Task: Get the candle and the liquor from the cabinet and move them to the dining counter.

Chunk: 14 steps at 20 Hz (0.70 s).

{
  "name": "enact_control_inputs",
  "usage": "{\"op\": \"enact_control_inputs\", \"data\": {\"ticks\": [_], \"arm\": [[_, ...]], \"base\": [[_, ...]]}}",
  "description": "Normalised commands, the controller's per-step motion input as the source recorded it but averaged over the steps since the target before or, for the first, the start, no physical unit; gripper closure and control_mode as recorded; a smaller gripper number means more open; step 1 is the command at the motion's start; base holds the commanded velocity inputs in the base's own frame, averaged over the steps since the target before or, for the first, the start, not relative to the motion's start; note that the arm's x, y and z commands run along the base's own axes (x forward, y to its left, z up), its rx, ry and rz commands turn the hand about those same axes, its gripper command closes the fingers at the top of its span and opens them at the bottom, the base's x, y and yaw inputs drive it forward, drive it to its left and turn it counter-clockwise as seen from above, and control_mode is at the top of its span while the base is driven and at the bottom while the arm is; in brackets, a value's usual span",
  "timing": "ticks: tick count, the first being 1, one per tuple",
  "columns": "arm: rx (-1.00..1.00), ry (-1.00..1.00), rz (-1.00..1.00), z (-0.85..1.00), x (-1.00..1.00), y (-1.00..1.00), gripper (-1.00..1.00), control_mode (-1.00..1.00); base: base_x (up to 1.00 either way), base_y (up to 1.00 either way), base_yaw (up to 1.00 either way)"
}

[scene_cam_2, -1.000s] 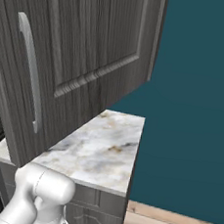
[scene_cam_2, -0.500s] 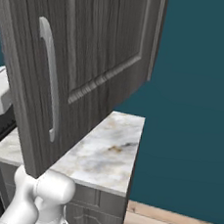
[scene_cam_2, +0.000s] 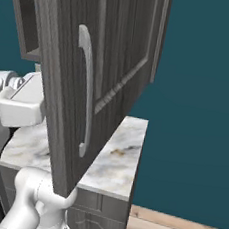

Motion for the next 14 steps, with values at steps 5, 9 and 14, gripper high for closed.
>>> {"op": "enact_control_inputs", "data": {"ticks": [5, 9, 14], "arm": [[0.00, 0.03, 0.00, 0.00, 0.00, -0.43, -1.00, -1.00], [0.00, 0.03, 0.00, 0.00, 0.04, -0.38, -1.00, -1.00], [0.00, 0.03, 0.00, 0.00, 0.09, -0.37, -1.00, -1.00]], "base": [[0.00, 0.00, 0.00], [0.00, 0.00, 0.00], [0.00, 0.00, 0.00]]}}
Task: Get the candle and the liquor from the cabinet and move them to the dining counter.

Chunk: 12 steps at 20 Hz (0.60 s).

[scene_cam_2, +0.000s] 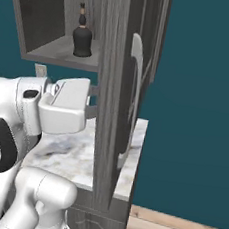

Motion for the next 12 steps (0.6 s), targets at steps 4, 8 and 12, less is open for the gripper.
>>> {"op": "enact_control_inputs", "data": {"ticks": [4, 8, 12], "arm": [[0.00, 0.02, 0.00, 0.00, 0.10, -0.38, -1.00, -1.00], [0.00, 0.00, 0.01, 0.00, 0.13, -0.37, -1.00, -1.00], [0.00, 0.00, 0.00, 0.00, 0.21, -0.30, -1.00, -1.00]], "base": [[0.00, 0.00, 0.00], [0.00, 0.00, 0.00], [0.00, 0.00, 0.00]]}}
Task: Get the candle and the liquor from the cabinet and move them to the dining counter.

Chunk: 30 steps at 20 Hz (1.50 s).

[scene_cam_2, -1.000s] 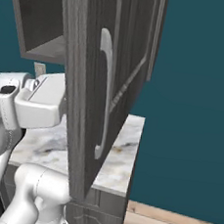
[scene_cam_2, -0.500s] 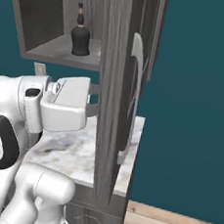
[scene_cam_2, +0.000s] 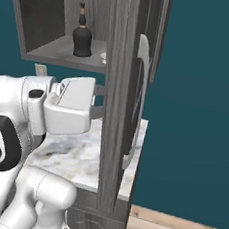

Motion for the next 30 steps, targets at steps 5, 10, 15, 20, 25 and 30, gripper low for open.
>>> {"op": "enact_control_inputs", "data": {"ticks": [5, 10, 15, 20, 25, 30], "arm": [[0.00, 0.00, 0.01, 0.00, 0.15, -0.27, -1.00, -1.00], [-0.03, 0.00, 0.11, -0.02, -0.02, 0.30, -1.00, -1.00], [-0.03, 0.00, 0.16, 0.00, -0.08, 0.59, -1.00, -1.00], [-0.01, 0.01, 0.22, 0.07, 0.00, 0.69, -1.00, -1.00], [0.00, 0.11, 0.25, 0.16, -0.01, 0.45, -1.00, -1.00], [0.00, 0.17, 0.20, 0.14, -0.08, 0.40, -1.00, -1.00]], "base": [[0.00, 0.00, 0.00], [0.00, 0.00, 0.00], [0.00, 0.00, 0.00], [0.00, 0.00, 0.00], [0.00, 0.00, 0.00], [0.00, 0.00, 0.00]]}}
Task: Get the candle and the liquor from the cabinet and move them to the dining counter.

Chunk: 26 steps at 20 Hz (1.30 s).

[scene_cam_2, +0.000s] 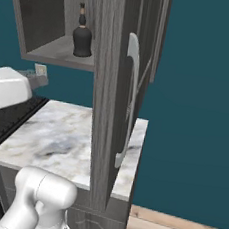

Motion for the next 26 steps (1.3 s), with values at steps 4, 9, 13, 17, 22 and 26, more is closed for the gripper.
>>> {"op": "enact_control_inputs", "data": {"ticks": [4, 9, 13, 17, 22, 26], "arm": [[0.01, 0.21, 0.19, 0.01, -0.13, 0.46, -1.00, -1.00], [0.07, 0.17, 0.16, 0.00, -0.07, 0.43, -1.00, -1.00], [0.08, 0.16, 0.18, 0.00, 0.00, 0.32, -1.00, -1.00], [0.08, 0.07, 0.17, 0.00, 0.00, 0.18, -1.00, -1.00], [0.08, 0.02, 0.14, 0.00, 0.00, 0.25, -1.00, -1.00], [0.14, 0.00, 0.02, 0.00, 0.02, 0.29, -1.00, -1.00]], "base": [[0.00, 0.00, 0.00], [0.00, 0.00, 0.00], [0.00, 0.00, 0.00], [0.00, 0.00, 0.00], [0.00, 0.00, 0.00], [0.00, 0.00, 0.00]]}}
